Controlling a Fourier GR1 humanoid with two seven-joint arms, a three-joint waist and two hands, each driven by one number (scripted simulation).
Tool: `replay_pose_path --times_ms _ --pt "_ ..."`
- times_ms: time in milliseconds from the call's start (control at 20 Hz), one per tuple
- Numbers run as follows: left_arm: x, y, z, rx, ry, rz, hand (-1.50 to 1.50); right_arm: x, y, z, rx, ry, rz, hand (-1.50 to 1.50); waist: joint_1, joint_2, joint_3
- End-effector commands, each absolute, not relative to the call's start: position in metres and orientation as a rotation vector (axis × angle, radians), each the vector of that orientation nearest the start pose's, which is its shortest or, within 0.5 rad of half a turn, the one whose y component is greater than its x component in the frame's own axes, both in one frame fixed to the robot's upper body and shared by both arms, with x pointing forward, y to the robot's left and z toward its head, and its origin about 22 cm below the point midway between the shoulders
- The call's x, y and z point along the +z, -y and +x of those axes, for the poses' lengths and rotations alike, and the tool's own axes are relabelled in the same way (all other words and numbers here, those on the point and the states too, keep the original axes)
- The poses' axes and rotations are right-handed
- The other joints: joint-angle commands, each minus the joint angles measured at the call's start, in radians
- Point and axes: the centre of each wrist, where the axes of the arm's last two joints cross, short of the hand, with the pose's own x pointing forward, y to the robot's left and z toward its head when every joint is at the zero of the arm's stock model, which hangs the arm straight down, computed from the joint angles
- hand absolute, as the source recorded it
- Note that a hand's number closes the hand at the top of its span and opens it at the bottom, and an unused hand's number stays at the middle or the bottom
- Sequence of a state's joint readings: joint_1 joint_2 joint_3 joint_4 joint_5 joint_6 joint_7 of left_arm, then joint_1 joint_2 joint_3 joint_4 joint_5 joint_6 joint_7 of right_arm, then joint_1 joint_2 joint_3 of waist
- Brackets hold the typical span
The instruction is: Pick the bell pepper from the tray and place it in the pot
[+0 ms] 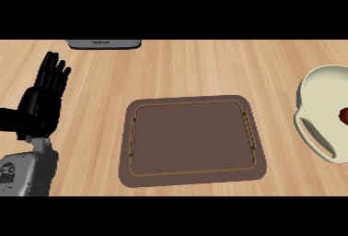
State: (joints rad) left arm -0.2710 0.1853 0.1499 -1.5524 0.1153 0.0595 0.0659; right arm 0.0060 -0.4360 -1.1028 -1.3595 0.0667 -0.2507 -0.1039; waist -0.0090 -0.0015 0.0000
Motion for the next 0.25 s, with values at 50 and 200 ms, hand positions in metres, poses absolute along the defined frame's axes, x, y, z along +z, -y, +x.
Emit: replay_pose_path --times_ms 50,200 --pt "0.075 -0.271 0.299 0.044 1.753 0.123 0.0 0.082 0.555 0.054 -0.745 1.401 -1.402 -1.5 0.001 0.0 0.0" --pt "0.073 -0.253 0.304 0.058 1.776 0.123 0.0 0.072 0.554 0.036 -0.751 1.403 -1.397 -1.5 -0.001 0.001 0.0"
